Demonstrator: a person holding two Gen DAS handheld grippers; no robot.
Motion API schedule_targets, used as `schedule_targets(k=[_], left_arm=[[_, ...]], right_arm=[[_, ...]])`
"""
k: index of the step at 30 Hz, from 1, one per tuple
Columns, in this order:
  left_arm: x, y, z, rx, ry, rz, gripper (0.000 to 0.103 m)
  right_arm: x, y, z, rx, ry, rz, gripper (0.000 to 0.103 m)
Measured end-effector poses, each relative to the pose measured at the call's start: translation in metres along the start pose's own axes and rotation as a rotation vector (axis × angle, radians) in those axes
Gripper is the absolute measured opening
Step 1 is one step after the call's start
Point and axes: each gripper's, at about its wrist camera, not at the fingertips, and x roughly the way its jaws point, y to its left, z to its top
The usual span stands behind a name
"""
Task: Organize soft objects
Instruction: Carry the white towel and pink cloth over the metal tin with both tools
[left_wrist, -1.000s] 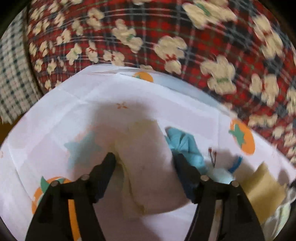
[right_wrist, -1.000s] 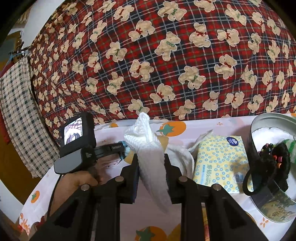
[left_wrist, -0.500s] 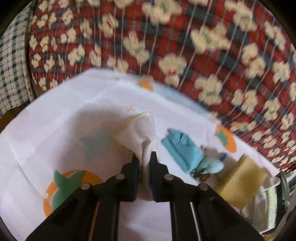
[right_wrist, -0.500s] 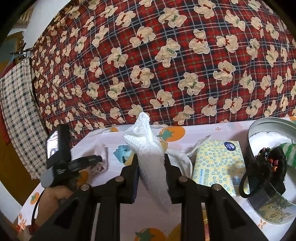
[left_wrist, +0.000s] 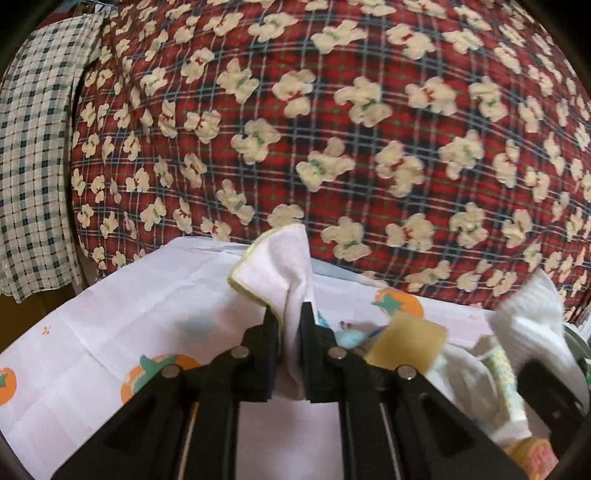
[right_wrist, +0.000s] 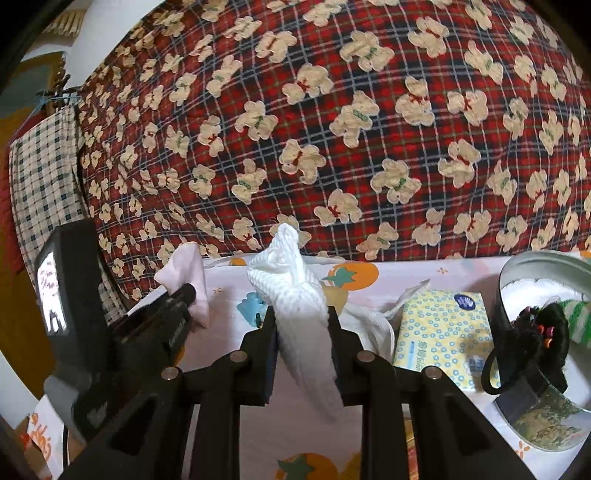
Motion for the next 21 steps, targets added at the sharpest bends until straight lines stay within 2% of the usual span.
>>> schedule_targets(k=[10, 16, 21], left_arm=[[-0.041, -0.011, -0.019, -0.029, -0.054, -0.057, 0.008], [-0.063, -0.019, -0.027, -0.054, -0.093, -0.105, 0.008], [-0.076, -0.035, -0.031, -0.024, -0.119, -0.132, 0.008]], right_arm=[[-0.021, 0.004, -0.010, -0.074, -0.051, 0.031, 0.026], [-0.044, -0.010, -0.012, -0.073, -0.097, 0.042, 0.026], [-0.057, -0.026, -0.014, -0.062, -0.116, 0.030, 0.026]])
